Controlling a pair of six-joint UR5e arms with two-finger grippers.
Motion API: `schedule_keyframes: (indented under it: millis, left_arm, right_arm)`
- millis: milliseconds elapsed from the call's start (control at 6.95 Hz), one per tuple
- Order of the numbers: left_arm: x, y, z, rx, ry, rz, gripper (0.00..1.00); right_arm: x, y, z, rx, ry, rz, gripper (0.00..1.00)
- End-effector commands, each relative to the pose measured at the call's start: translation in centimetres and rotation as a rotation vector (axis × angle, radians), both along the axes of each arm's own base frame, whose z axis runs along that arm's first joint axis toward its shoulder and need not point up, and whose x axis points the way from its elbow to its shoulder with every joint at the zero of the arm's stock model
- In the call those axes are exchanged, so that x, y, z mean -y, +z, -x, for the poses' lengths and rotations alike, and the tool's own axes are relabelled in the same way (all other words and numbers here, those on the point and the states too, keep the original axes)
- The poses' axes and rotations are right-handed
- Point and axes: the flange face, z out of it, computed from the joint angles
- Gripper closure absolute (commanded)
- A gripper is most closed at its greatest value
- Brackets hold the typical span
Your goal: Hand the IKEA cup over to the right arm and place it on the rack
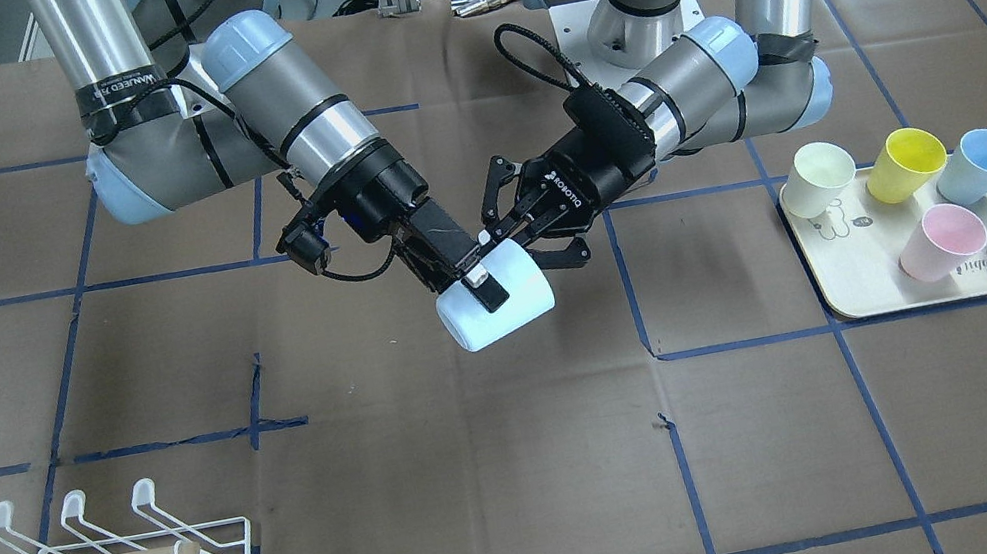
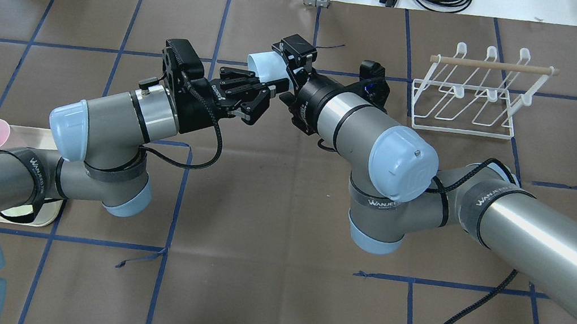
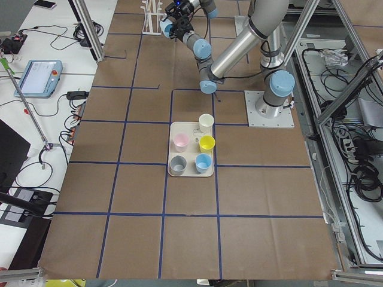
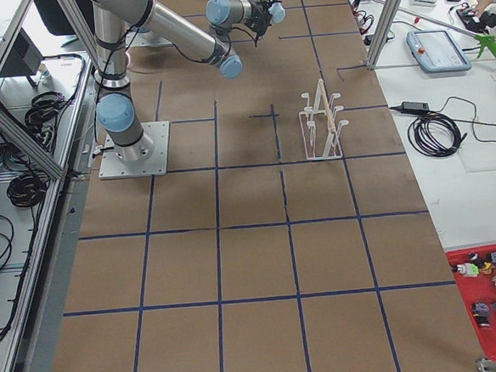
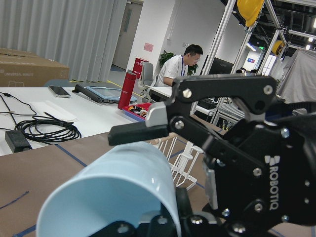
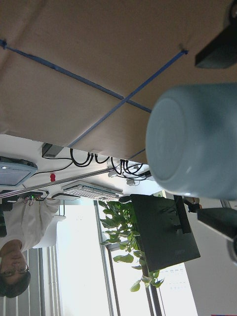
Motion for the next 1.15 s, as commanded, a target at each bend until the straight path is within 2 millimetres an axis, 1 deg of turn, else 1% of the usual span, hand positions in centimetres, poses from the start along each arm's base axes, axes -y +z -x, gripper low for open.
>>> schedule_keyframes:
  millis: [0,144,288,431,575,719,863,1007]
  left_arm:
    - [0.0,0.0,0.0,-0.002,0.001,-0.004,1.0]
    - [0.0,0.0,0.1,-0.003,0.0,-0.005,1.0]
    - [0.0,0.0,0.1,-0.007,0.001,-0.013,0.98]
    - [0.0,0.2,0.1,-0.009,0.004,-0.009,0.72]
    - [0.3,0.2,0.0,-0.025,0.011,-0.03,0.07]
    - [0.1,0.8,0.0,-0.058,0.022,-0.059,0.0]
    - [0.2,1.3,-0.6,-0.058,0.034,-0.049,0.0]
    - [0.3,1.2,-1.5,-0.059,0.054,-0.056,0.01]
  right_arm:
    - [0.2,-0.5,0.0,-0.004,-0.002,-0.01,0.27]
    - [0.2,-0.4,0.0,-0.004,0.0,-0.008,0.42]
    - [0.2,-0.4,0.0,-0.005,-0.003,-0.008,0.53]
    - [0.2,-0.3,0.0,-0.003,-0.002,-0.006,0.58]
    - [0.2,-0.3,0.0,-0.003,0.0,-0.006,0.59]
    - [0.2,-0.3,0.0,-0.004,-0.003,-0.005,0.59]
    - [0.2,-0.3,0.0,-0.003,-0.002,-0.006,0.59]
    - [0.2,-0.3,0.0,-0.003,-0.002,-0.006,0.59]
